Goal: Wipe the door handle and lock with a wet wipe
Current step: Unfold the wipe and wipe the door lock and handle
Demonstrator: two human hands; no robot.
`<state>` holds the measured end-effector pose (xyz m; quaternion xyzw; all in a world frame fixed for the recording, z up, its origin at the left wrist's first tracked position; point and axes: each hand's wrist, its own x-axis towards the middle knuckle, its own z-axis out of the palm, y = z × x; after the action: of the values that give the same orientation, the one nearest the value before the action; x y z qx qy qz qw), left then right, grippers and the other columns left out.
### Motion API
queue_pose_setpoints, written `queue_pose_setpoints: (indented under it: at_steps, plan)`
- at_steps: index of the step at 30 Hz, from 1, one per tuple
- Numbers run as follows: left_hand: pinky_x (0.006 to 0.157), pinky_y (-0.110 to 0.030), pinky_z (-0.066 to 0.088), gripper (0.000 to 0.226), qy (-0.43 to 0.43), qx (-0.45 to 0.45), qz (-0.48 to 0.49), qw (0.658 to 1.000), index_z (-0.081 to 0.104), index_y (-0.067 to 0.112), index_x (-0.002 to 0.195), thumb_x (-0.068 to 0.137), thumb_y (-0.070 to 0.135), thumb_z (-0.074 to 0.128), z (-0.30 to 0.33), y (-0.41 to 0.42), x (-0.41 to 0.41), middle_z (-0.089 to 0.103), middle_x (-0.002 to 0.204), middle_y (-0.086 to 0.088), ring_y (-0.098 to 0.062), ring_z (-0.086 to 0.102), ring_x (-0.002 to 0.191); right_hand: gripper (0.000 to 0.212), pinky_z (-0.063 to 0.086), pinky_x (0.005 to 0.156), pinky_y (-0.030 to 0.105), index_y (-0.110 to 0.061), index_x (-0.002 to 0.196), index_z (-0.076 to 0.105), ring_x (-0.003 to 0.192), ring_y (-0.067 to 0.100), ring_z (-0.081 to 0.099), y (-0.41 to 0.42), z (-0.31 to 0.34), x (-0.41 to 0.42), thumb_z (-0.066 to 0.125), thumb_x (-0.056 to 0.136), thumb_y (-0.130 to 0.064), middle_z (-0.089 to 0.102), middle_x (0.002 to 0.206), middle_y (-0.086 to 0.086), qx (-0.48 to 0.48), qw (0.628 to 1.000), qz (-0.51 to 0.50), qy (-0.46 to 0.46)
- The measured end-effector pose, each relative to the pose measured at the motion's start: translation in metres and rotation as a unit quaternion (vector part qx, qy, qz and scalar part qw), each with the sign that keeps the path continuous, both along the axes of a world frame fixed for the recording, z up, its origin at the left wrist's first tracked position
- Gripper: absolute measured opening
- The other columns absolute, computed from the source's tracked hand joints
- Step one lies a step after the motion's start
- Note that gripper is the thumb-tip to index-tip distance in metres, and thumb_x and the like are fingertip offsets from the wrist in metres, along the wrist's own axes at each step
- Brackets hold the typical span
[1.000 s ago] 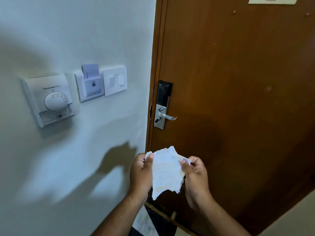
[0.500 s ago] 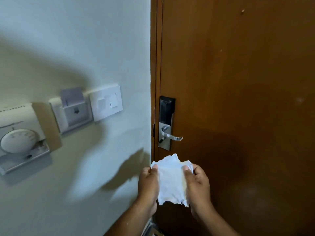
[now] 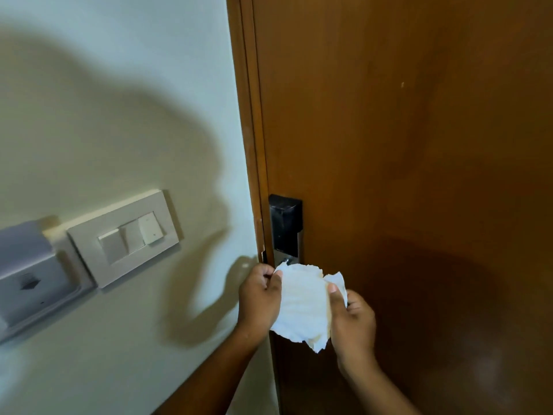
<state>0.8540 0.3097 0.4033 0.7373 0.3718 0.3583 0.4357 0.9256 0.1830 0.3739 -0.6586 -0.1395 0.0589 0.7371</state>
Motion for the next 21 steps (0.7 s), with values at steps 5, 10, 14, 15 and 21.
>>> queue_pose_setpoints:
  at_steps: [5, 10, 14, 15, 21]
  plan:
    - [0.055, -0.021, 0.043, 0.023, 0.021, 0.066, -0.007, 0.998, 0.047, 0.030, 0.080, 0.097, 0.020, 0.057, -0.001, 0.035, 0.031, 0.060, 0.072, 0.006, -0.008, 0.058, 0.067, 0.018, 0.045, 0.052, 0.025, -0.015, 0.086, 0.060, 0.069, 0.015, 0.064, 0.034, 0.002, 0.037, 0.069, 0.085, -0.030, 0.067, 0.079, 0.000, -0.069, 0.996, -0.061, -0.001]
    - [0.050, -0.014, 0.038, 0.013, 0.074, 0.118, -0.021, 0.990, 0.051, 0.022, 0.086, 0.098, 0.019, 0.057, -0.014, 0.047, 0.044, 0.056, 0.069, 0.010, -0.003, 0.056, 0.063, 0.032, 0.037, 0.047, 0.027, -0.020, 0.070, 0.045, 0.053, 0.011, 0.051, 0.048, -0.004, 0.050, 0.073, 0.081, -0.028, 0.056, 0.064, -0.002, -0.155, 0.981, -0.113, -0.024]
    - [0.052, -0.015, 0.045, 0.008, 0.081, 0.126, -0.043, 0.988, 0.055, 0.022, 0.089, 0.096, 0.021, 0.060, -0.020, 0.056, 0.048, 0.062, 0.071, 0.009, -0.004, 0.059, 0.064, 0.040, 0.036, 0.052, 0.032, -0.021, 0.061, 0.039, 0.055, 0.017, 0.042, 0.043, -0.006, 0.045, 0.075, 0.079, -0.026, 0.047, 0.062, 0.001, -0.130, 0.986, -0.097, -0.035]
    - [0.051, -0.016, 0.045, 0.008, 0.081, 0.124, -0.049, 0.988, 0.056, 0.022, 0.089, 0.095, 0.021, 0.060, -0.021, 0.058, 0.049, 0.062, 0.070, 0.009, -0.004, 0.059, 0.064, 0.038, 0.037, 0.055, 0.033, -0.020, 0.061, 0.043, 0.058, 0.018, 0.043, 0.039, -0.005, 0.042, 0.076, 0.079, -0.023, 0.048, 0.065, 0.003, -0.113, 0.989, -0.086, -0.038]
    - [0.049, -0.016, 0.042, 0.009, 0.066, 0.085, -0.074, 0.991, 0.056, 0.023, 0.088, 0.092, 0.017, 0.061, -0.022, 0.064, 0.051, 0.062, 0.068, 0.009, -0.004, 0.060, 0.062, 0.016, 0.049, 0.058, 0.011, -0.020, 0.091, 0.070, 0.070, 0.006, 0.058, 0.028, 0.021, 0.025, 0.070, 0.084, -0.006, 0.061, 0.080, -0.002, -0.021, 0.995, -0.079, -0.050]
